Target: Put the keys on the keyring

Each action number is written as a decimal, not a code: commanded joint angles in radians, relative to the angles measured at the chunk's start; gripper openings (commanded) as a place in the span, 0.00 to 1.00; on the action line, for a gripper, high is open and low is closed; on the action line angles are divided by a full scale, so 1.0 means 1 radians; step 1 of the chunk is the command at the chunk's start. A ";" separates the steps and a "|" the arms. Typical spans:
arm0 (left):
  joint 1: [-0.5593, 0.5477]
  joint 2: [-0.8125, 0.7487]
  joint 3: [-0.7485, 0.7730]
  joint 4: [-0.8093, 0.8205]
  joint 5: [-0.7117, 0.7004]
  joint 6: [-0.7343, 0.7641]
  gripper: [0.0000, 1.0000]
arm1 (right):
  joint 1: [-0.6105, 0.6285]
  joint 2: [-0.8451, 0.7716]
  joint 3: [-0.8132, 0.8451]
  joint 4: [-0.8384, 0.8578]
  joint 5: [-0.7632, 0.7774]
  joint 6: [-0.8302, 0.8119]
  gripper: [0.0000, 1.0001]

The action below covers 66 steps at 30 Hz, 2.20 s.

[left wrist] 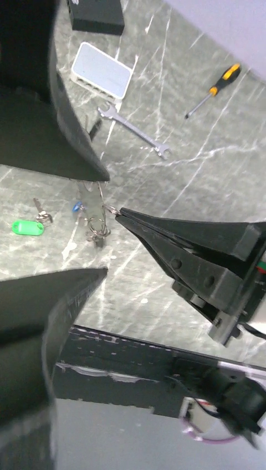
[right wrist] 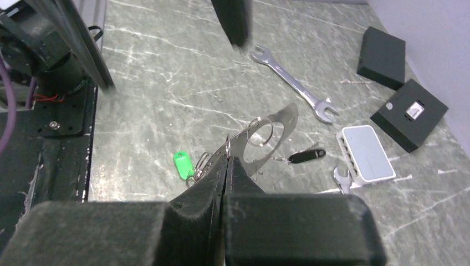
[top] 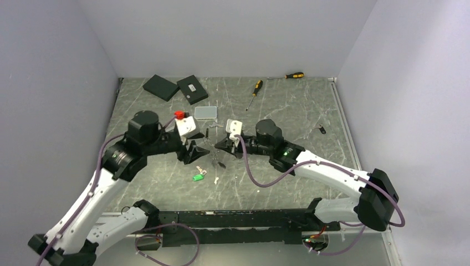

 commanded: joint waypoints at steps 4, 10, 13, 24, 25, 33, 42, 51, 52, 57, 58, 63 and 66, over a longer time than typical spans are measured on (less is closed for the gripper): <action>-0.003 -0.158 -0.065 0.131 -0.038 -0.138 0.35 | -0.010 -0.121 -0.148 0.437 0.060 0.176 0.00; -0.004 -0.162 -0.127 0.221 0.022 -0.201 0.39 | -0.023 -0.168 -0.236 0.667 0.015 0.274 0.00; -0.004 -0.158 -0.152 0.278 0.063 -0.219 0.39 | -0.026 -0.175 -0.245 0.704 -0.021 0.293 0.00; -0.004 -0.160 -0.193 0.399 0.200 -0.166 0.34 | -0.044 -0.198 -0.267 0.776 -0.137 0.376 0.00; -0.004 -0.169 -0.199 0.414 0.197 -0.167 0.33 | -0.049 -0.195 -0.269 0.790 -0.149 0.388 0.00; -0.004 -0.171 -0.215 0.443 0.171 -0.182 0.34 | -0.059 -0.154 -0.256 0.875 -0.237 0.472 0.00; -0.004 -0.152 -0.254 0.563 0.219 -0.245 0.33 | -0.059 -0.008 -0.217 1.077 -0.293 0.612 0.00; -0.004 -0.184 -0.271 0.570 0.167 -0.225 0.37 | 0.008 -0.043 -0.134 0.631 -0.193 0.307 0.00; -0.004 -0.184 -0.272 0.571 0.166 -0.226 0.36 | 0.008 -0.046 -0.145 0.641 -0.189 0.307 0.00; -0.004 -0.193 -0.268 0.541 0.142 -0.232 0.34 | 0.003 -0.083 -0.168 0.652 -0.167 0.304 0.00; -0.004 -0.198 -0.267 0.532 0.134 -0.227 0.34 | 0.001 -0.087 -0.168 0.645 -0.167 0.304 0.00; -0.004 -0.227 -0.259 0.475 0.092 -0.194 0.33 | -0.005 -0.110 -0.167 0.624 -0.170 0.304 0.00; -0.004 -0.234 -0.240 0.427 0.078 -0.170 0.33 | -0.007 -0.127 -0.169 0.616 -0.166 0.304 0.00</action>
